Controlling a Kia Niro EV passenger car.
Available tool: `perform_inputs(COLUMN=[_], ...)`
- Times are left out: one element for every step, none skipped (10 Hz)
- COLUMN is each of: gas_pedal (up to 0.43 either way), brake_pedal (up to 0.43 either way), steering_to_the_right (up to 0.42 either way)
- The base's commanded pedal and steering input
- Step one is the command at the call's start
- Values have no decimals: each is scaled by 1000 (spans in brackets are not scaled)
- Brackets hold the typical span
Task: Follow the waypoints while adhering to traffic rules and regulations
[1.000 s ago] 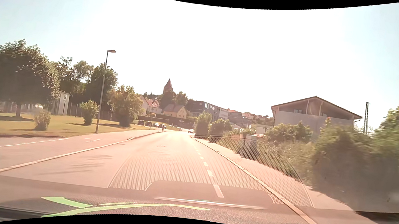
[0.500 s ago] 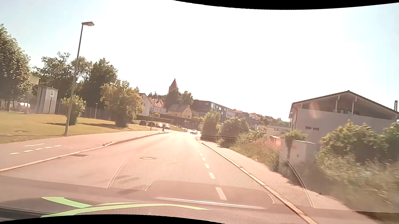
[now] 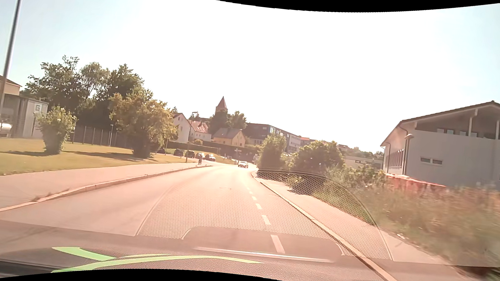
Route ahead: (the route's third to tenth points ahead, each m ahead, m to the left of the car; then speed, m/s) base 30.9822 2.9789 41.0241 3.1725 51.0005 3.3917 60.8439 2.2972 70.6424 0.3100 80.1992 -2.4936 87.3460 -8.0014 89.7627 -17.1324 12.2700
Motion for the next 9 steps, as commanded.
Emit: perform_inputs(gas_pedal=[0, 0, 0, 0, 0, 0, 0, 0, 0], brake_pedal=[0, 24, 30, 49, 55, 61, 67, 85, 91], steering_to_the_right=[-11, -11, -11, -11, -11, -11, -11, -11, -11])
